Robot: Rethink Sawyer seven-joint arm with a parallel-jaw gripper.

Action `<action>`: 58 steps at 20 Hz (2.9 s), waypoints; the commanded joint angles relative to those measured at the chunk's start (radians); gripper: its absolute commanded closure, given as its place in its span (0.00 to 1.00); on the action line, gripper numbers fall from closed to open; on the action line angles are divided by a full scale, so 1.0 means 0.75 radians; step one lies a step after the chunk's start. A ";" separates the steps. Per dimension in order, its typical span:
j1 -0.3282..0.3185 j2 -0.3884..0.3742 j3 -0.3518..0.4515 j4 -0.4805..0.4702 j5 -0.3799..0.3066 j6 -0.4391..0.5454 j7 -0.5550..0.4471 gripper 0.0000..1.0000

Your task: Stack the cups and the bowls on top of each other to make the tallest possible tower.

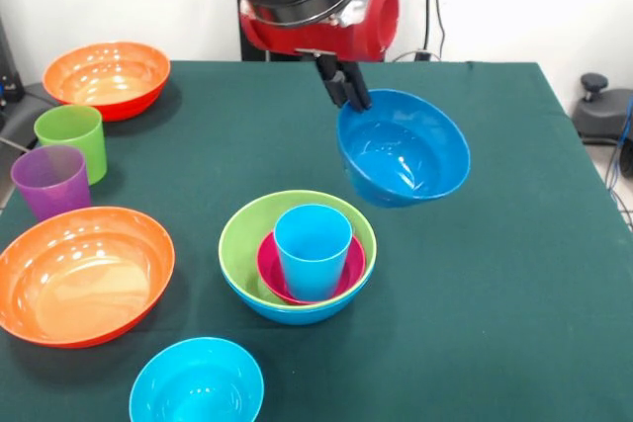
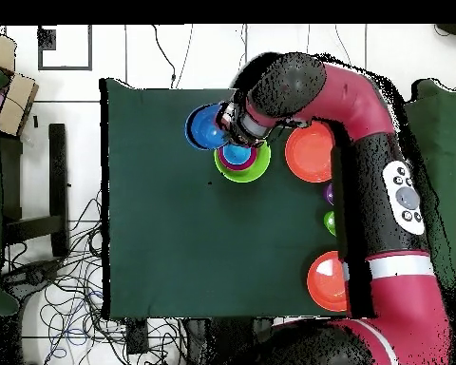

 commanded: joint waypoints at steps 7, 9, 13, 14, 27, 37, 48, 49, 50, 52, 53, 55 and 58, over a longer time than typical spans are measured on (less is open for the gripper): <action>-0.079 0.108 0.088 -0.082 -0.064 0.149 -0.466 1.00; -0.089 0.112 0.098 -0.076 -0.063 0.149 -0.474 1.00; -0.126 0.122 0.113 -0.047 -0.059 0.131 -0.498 1.00; -0.134 0.130 0.117 -0.051 -0.058 0.132 -0.505 1.00; -0.179 0.182 0.131 -0.085 -0.061 0.151 -0.568 1.00; -0.157 0.147 0.124 -0.035 -0.059 0.101 -0.504 1.00; -0.151 0.115 0.125 0.011 -0.067 0.061 -0.468 1.00; -0.152 0.116 0.126 0.012 -0.067 0.059 -0.469 1.00; -0.150 0.118 0.126 0.006 -0.069 0.061 -0.470 1.00; -0.148 0.119 0.126 -0.002 -0.073 0.063 -0.473 1.00; -0.148 0.120 0.127 -0.003 -0.072 0.065 -0.472 1.00; -0.145 0.122 0.126 -0.010 -0.074 0.070 -0.473 1.00; -0.144 0.119 0.124 -0.003 -0.077 0.063 -0.471 1.00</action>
